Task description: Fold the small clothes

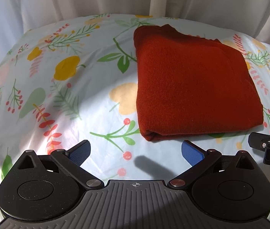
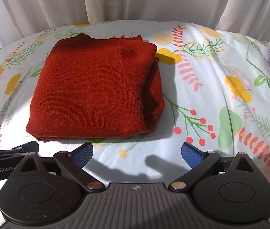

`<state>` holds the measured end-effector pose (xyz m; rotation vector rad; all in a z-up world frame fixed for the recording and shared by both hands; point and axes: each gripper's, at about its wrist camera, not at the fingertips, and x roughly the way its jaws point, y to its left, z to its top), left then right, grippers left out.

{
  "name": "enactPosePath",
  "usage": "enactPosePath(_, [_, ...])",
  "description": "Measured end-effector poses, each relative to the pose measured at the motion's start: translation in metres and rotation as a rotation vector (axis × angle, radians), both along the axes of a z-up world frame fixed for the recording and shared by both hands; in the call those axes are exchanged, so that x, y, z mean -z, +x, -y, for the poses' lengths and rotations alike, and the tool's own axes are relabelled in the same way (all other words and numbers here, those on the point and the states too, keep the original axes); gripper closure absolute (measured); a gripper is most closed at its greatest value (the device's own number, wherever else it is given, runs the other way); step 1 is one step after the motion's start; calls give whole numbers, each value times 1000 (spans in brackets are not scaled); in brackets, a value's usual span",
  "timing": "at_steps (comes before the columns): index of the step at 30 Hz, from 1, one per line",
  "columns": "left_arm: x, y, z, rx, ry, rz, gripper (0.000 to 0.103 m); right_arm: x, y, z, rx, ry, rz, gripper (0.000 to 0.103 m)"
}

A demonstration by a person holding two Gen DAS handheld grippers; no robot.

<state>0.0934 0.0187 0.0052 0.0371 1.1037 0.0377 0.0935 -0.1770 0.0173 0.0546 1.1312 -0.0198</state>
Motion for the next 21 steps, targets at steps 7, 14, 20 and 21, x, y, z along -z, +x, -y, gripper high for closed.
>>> enactPosePath(7, [2,0,2,5,-2,-17,0,1,0,2,8,2,-3,4])
enactPosePath(14, [3,0,2,5,3,-21,0,4,1,2,8,3,-10,4])
enactPosePath(20, [2,0,2,6,2,-21,0,4,2,1,2,4,-13,4])
enactPosePath(21, [2,0,2,7,2,-21,0,4,2,2,2,3,-13,4])
